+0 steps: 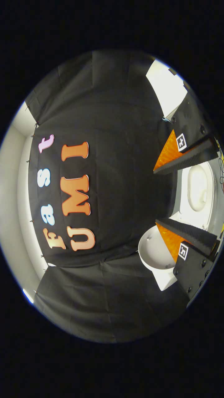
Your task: Open the toilet lid.
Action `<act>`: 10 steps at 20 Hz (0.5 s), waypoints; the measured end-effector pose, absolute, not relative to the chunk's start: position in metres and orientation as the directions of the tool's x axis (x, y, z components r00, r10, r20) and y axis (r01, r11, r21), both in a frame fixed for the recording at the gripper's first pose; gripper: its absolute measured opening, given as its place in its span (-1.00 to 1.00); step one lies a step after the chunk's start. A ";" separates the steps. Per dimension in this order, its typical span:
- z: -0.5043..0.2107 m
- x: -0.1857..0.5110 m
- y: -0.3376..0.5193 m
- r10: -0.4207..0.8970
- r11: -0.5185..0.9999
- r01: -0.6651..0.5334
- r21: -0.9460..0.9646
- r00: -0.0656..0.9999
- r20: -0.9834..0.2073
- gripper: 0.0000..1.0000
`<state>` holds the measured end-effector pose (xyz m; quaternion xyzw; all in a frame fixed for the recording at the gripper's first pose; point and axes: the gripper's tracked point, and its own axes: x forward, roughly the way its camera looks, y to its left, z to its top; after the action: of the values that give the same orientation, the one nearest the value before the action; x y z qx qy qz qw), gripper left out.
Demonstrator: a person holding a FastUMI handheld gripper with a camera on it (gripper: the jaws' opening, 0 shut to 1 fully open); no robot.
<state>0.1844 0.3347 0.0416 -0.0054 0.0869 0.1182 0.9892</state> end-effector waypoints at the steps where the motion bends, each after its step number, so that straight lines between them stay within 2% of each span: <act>1: 0.045 0.182 0.314 0.217 0.976 -0.217 0.015 0.963 -0.158 0.82; 10: 0.050 0.167 0.169 0.132 0.991 -0.125 0.056 0.982 -0.136 0.81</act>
<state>0.1672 0.1688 0.0498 0.0237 0.0698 0.0644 0.9952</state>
